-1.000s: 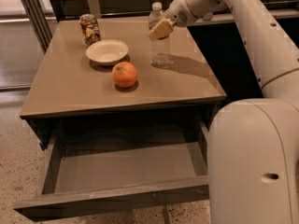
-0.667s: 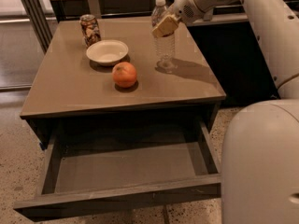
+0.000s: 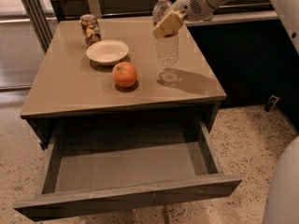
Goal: Place water bottle into top drawer
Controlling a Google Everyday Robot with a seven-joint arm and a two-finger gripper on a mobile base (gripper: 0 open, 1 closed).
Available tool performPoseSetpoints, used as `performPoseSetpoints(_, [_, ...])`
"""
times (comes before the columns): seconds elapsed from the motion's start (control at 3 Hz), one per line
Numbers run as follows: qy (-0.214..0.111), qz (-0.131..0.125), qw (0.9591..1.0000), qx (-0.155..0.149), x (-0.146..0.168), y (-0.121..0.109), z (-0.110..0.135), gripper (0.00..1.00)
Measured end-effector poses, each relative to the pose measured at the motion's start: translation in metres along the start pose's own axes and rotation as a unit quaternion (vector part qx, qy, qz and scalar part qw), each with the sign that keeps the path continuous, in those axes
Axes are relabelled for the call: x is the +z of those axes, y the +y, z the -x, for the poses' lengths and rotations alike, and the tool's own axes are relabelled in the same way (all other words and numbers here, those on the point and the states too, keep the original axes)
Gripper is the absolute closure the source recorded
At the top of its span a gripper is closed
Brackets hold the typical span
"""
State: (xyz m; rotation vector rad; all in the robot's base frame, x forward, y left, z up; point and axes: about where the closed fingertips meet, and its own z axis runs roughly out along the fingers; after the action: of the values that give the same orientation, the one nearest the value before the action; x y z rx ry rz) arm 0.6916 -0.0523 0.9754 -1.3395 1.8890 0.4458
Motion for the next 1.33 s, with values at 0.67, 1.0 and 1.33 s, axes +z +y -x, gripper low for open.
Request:
performPoseSetpoints(0.67, [-0.031,-0.010,0.9990,0.030,-0.040,0.043,0.008,1.00])
performPoseSetpoints(1.0, [-0.048,-0.019,0.9975,0.049,-0.062,0.087,0.004,1.00])
performPoseSetpoints(1.33, [-0.061,-0.020,0.9949,0.078,-0.060,0.129,-0.016,1.00])
